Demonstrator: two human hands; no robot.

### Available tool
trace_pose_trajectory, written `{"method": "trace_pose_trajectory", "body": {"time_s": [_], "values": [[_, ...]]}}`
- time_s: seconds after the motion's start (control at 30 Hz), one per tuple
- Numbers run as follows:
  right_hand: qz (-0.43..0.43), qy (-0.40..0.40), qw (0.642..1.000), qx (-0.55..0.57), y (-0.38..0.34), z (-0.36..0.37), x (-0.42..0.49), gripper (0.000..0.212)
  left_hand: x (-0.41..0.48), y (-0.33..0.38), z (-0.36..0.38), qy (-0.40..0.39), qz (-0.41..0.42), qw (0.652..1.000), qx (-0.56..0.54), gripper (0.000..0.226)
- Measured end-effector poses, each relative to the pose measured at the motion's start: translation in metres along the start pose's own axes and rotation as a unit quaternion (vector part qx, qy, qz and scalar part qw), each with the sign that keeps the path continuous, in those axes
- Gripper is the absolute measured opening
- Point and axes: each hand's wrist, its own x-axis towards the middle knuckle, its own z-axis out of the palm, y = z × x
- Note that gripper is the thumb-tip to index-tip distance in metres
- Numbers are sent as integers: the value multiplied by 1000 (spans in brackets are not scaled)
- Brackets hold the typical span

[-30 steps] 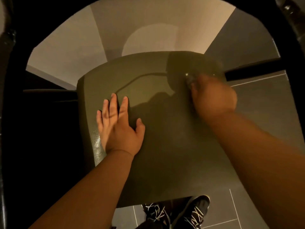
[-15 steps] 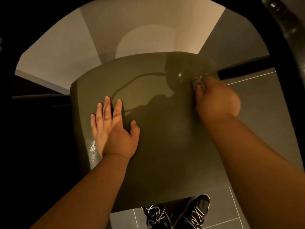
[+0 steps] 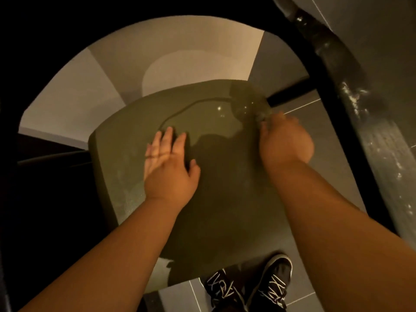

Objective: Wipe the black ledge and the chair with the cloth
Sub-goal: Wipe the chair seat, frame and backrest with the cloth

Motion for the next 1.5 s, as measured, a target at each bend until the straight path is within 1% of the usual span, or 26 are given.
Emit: {"method": "trace_pose_trajectory", "body": {"time_s": [0.03, 0.07, 0.1, 0.13, 0.2, 0.27, 0.3, 0.33, 0.4, 0.47, 0.5, 0.57, 0.63, 0.67, 0.7, 0.73, 0.83, 0.9, 0.97, 1.0, 1.07, 1.13, 1.2, 1.3, 1.37, 1.5], "values": [[41, 18, 999, 27, 3, -2, 6, 35, 11, 8, 1, -6, 27, 1000, 7, 69], [38, 23, 999, 32, -1, -3, 4, 34, 22, 14, 3, -10, 40, 999, 10, 70], [20, 5, 999, 34, -10, -1, -3, 33, 30, 17, 6, -12, 41, 999, 12, 71], [-15, -17, 999, 46, -22, 5, -16, 30, 37, 18, 9, -9, 37, 999, 13, 72], [-120, -70, 988, 63, -43, 14, -56, 22, 42, 16, 16, 4, 34, 999, 19, 74], [-172, -72, 981, 60, -41, 21, -67, 15, 41, 15, 22, 22, 31, 999, 22, 73], [-177, -51, 981, 62, -39, 22, -62, 15, 39, 15, 24, 28, 30, 999, 24, 73], [-146, -28, 987, 58, -33, 21, -50, 14, 37, 15, 25, 33, 31, 999, 25, 72], [-35, 13, 999, 33, -16, 13, -15, 24, 36, 15, 28, 41, 36, 998, 26, 71], [49, 41, 996, 60, -7, 9, 11, 29, 37, 13, 29, 47, 34, 998, 23, 70], [66, 49, 993, 84, -8, 7, 16, 28, 37, 13, 29, 49, 34, 998, 21, 69], [49, 33, 992, 116, -22, 9, 5, 25, 37, 13, 30, 49, 37, 998, 19, 69], [-34, -5, 993, 112, -37, 18, -17, 24, 38, 13, 30, 48, 39, 998, 16, 70], [-83, -13, 991, 99, -41, 21, -26, 24, 39, 12, 29, 48, 39, 998, 15, 71], [-110, -16, 990, 86, -43, 22, -27, 24, 39, 12, 29, 50, 39, 998, 14, 71], [-107, -14, 991, 76, -41, 20, -19, 24, 39, 12, 30, 53, 38, 998, 13, 71], [3, -14, 999, 45, -30, 16, 25, 29, 37, 12, 32, 61, 39, 997, 5, 70], [47, 17, 996, 68, -31, 16, 36, 29, 37, 10, 35, 68, 37, 997, 3, 70], [67, 33, 991, 114, -41, 16, 25, 28, 37, 9, 36, 64, 39, 997, 4, 71], [67, 27, 989, 126, -45, 17, 13, 27, 38, 9, 36, 64, 40, 997, 3, 72], [31, 24, 995, 91, -49, 17, -20, 27, 39, 9, 36, 61, 41, 997, 9, 73], [-19, 38, 998, 55, -46, 18, -53, 43, 39, 8, 36, 56, 41, 997, 18, 73], [-59, 52, 995, 59, -36, 25, -66, 50, 39, 9, 36, 53, 38, 998, 26, 73], [-38, 67, 993, 84, -29, 29, -32, 47, 40, 8, 37, 53, 39, 998, 22, 73], [-19, 68, 992, 107, -41, 24, 4, 47, 40, 7, 38, 58, 42, 997, 15, 73], [22, 29, 995, 93, -63, 15, 51, 57, 39, 5, 39, 61, 46, 997, 17, 73]]}}
